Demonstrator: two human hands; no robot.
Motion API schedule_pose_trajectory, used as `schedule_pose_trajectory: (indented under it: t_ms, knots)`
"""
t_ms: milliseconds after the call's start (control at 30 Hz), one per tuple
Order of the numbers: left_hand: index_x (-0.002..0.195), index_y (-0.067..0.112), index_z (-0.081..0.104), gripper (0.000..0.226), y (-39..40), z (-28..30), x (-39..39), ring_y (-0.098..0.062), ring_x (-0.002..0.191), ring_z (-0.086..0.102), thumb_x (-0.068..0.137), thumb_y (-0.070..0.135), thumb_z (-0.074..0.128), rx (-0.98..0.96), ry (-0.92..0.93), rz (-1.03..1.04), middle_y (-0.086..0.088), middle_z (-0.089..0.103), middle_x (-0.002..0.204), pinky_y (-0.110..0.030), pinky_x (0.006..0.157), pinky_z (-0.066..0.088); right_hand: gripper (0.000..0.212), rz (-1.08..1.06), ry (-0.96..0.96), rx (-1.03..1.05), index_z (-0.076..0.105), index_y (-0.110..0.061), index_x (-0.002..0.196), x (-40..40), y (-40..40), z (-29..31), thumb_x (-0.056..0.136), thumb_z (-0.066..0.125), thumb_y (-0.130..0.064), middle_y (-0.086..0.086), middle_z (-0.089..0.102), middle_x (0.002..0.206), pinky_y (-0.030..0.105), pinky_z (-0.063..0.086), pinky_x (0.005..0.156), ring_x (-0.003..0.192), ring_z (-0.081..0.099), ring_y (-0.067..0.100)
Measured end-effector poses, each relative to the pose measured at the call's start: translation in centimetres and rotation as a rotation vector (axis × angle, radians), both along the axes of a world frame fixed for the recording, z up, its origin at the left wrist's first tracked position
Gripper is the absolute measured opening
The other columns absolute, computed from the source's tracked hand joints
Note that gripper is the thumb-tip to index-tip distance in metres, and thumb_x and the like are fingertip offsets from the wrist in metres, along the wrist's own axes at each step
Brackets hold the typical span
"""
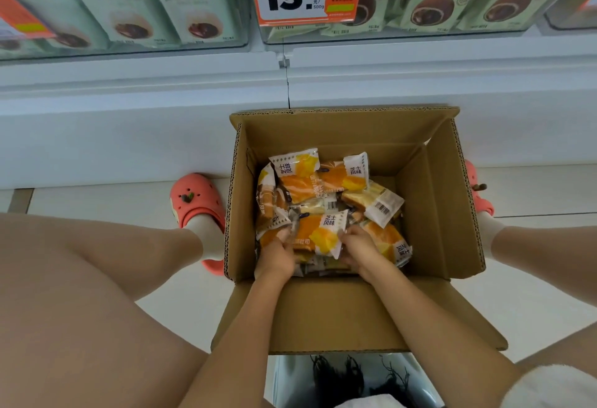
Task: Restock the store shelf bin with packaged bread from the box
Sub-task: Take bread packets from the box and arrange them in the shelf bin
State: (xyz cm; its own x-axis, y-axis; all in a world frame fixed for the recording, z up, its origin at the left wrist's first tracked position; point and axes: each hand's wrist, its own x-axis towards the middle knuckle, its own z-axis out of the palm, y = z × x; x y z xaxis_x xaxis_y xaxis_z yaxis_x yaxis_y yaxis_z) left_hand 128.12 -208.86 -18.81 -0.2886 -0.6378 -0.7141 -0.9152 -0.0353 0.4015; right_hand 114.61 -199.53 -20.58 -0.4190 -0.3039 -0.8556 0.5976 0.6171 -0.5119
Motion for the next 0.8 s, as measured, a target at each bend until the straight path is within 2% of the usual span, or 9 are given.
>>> schedule_pose_trajectory:
  t_ms: [100,167,233,367,467,533,600,667,800]
  knots:
    - [0.130,0.010,0.050,0.054,-0.6,0.6,-0.5,-0.027,0.110,0.055,0.101,0.048,0.026,0.073,0.106,0.223,-0.014,0.057,0.126,-0.033,0.088,0.043,0.014,0.041,0.143,-0.090,0.053,-0.014,0.087,-1.8,0.0,2.8,0.099,0.046,-0.017,0.013,0.064,0.110,0.051,0.054,0.085,0.099,0.064,0.030]
    - [0.121,0.016,0.056,0.058,-0.8,1.5,-1.0,-0.025,0.104,0.058,0.094,0.061,0.032,0.280,0.253,0.436,-0.009,0.062,0.117,-0.037,0.092,0.047,0.012,0.020,0.138,-0.189,0.054,-0.014,0.092,-3.0,0.0,5.4,0.099,0.045,-0.016,0.009,0.064,0.112,0.046,0.056,0.084,0.100,0.065,0.026]
    - [0.112,0.021,0.056,0.053,-1.1,2.8,-1.5,-0.025,0.102,0.063,0.088,0.065,0.041,0.559,0.431,0.584,-0.008,0.065,0.108,-0.041,0.092,0.050,0.012,0.004,0.111,-0.292,0.050,-0.010,0.092,-3.8,0.0,8.0,0.100,0.043,-0.014,0.007,0.063,0.110,0.034,0.059,0.073,0.097,0.065,0.021]
    - [0.128,0.012,0.048,0.049,-1.4,5.5,-2.6,-0.026,0.100,0.067,0.084,0.029,0.064,0.793,0.836,0.706,-0.017,0.065,0.117,-0.032,0.078,0.058,0.009,0.038,0.111,-0.390,0.051,-0.011,0.096,-4.0,1.3,10.5,0.100,0.045,-0.017,0.010,0.063,0.115,0.031,0.059,0.069,0.095,0.066,0.021]
    - [0.133,0.009,0.046,0.058,-1.3,7.1,-2.9,-0.028,0.103,0.067,0.080,0.008,0.069,0.762,0.926,0.579,-0.017,0.067,0.116,-0.032,0.082,0.058,0.025,-0.111,0.090,-0.438,0.047,-0.008,0.110,-3.7,2.3,11.3,0.096,0.053,-0.028,0.015,0.061,0.117,0.038,0.060,0.070,0.098,0.066,0.026]
    - [0.130,0.010,0.049,0.052,-1.2,8.3,-3.0,-0.028,0.103,0.067,0.082,0.005,0.069,0.703,0.920,0.479,-0.017,0.067,0.115,-0.035,0.087,0.056,0.038,-0.143,0.051,-0.454,0.047,-0.011,0.118,-3.3,2.4,12.5,0.091,0.059,-0.035,0.012,0.063,0.114,0.039,0.059,0.071,0.099,0.067,0.026]
    - [0.122,0.011,0.054,0.041,-1.2,10.2,-3.2,-0.025,0.098,0.069,0.083,0.003,0.067,0.612,0.918,0.398,-0.014,0.070,0.110,-0.034,0.085,0.057,0.035,-0.099,0.051,-0.512,0.053,-0.014,0.120,-2.9,2.4,14.1,0.089,0.062,-0.029,0.009,0.068,0.109,0.036,0.059,0.067,0.092,0.070,0.023]
    - [0.120,0.009,0.056,0.038,-1.4,12.8,-3.5,-0.022,0.094,0.070,0.084,0.003,0.066,0.539,0.950,0.291,-0.011,0.071,0.106,-0.030,0.081,0.058,0.031,-0.051,0.092,-0.582,0.058,-0.013,0.118,-3.0,2.1,16.3,0.088,0.062,-0.020,0.008,0.071,0.106,0.032,0.058,0.065,0.088,0.071,0.021]
    - [0.114,0.008,0.064,0.031,-3.1,19.5,-3.9,-0.020,0.088,0.071,0.085,0.018,0.065,0.354,1.001,0.160,-0.009,0.074,0.096,-0.026,0.073,0.057,0.041,0.010,0.291,-0.673,0.061,-0.009,0.117,-4.8,1.2,22.9,0.078,0.067,-0.020,0.005,0.073,0.103,0.032,0.057,0.077,0.094,0.070,0.020]
